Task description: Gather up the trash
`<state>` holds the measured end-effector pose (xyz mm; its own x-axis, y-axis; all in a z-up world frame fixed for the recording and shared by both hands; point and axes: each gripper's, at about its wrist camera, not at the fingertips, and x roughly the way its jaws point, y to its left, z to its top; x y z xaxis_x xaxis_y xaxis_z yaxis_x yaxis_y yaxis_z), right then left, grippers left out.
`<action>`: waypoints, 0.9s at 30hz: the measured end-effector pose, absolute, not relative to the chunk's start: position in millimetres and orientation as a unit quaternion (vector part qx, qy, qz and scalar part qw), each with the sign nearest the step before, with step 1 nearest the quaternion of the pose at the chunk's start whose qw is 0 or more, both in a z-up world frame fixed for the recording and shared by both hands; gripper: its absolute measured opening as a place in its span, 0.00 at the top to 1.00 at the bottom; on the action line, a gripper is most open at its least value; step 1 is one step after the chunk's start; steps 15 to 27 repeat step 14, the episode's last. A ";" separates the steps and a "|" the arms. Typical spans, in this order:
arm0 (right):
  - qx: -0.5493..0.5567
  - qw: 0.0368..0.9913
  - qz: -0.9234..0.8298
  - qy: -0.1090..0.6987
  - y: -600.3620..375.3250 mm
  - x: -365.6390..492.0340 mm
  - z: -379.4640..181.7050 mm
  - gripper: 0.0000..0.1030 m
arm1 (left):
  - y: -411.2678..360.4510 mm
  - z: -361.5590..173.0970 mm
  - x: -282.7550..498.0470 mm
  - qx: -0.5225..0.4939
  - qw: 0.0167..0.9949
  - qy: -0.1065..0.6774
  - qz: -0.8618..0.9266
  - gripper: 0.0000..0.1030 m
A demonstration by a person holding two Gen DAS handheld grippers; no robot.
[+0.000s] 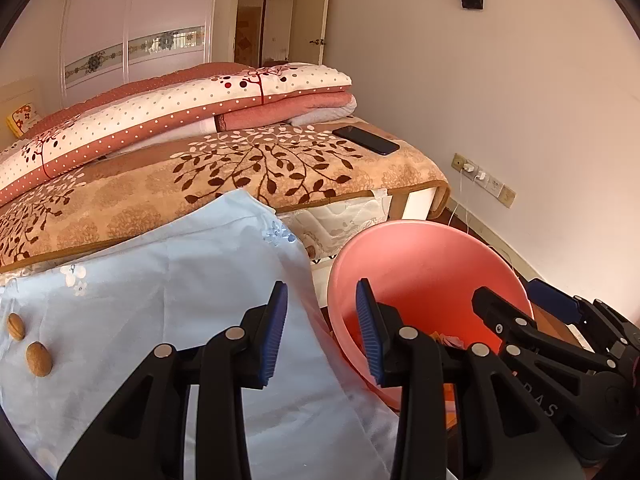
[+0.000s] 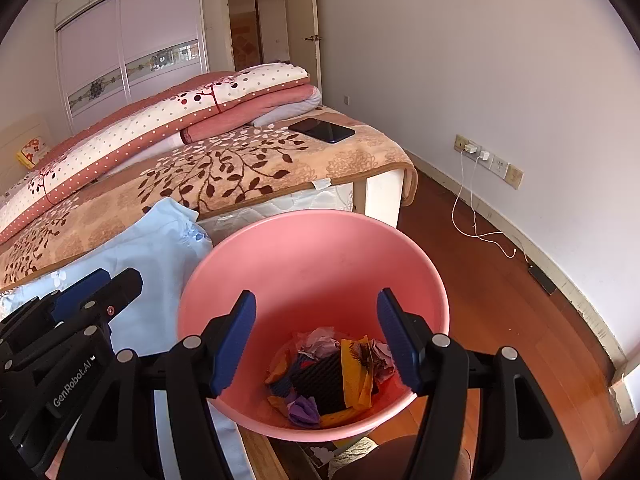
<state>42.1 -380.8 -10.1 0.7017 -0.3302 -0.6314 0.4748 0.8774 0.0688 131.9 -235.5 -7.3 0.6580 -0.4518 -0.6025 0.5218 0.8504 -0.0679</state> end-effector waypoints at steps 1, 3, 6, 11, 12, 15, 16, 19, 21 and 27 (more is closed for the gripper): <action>0.114 0.915 -0.220 0.318 -380.6 42.0 -10.2 0.40 | -235.4 -7.1 131.7 0.057 0.910 0.313 -0.268 0.65; 0.113 0.915 -0.220 0.318 -380.5 42.2 -10.5 0.40 | -235.7 -6.6 131.2 0.058 0.910 0.310 -0.268 0.65; 0.114 0.915 -0.220 0.319 -380.8 42.1 -10.7 0.40 | -236.3 -6.9 131.8 0.061 0.910 0.312 -0.267 0.65; 0.116 0.914 -0.221 0.320 -383.1 42.3 -12.0 0.40 | -236.8 -10.5 131.5 0.064 0.907 0.319 -0.267 0.65; 0.116 0.914 -0.221 0.320 -383.1 42.2 -12.0 0.40 | -236.8 -10.8 131.7 0.064 0.907 0.319 -0.268 0.65; 0.116 0.914 -0.221 0.320 -383.2 42.3 -12.0 0.40 | -236.9 -11.0 131.3 0.065 0.907 0.320 -0.268 0.65; 0.116 0.914 -0.221 0.320 -383.2 42.3 -12.0 0.40 | -236.9 -11.0 131.3 0.065 0.907 0.320 -0.268 0.65; 0.116 0.914 -0.221 0.320 -383.2 42.3 -12.0 0.40 | -236.9 -11.0 131.3 0.065 0.907 0.320 -0.268 0.65; 0.116 0.914 -0.221 0.320 -383.2 42.3 -12.0 0.40 | -236.9 -11.0 131.3 0.065 0.907 0.320 -0.268 0.65; 0.116 0.914 -0.221 0.320 -383.2 42.3 -12.0 0.40 | -236.9 -11.0 131.3 0.065 0.907 0.320 -0.268 0.65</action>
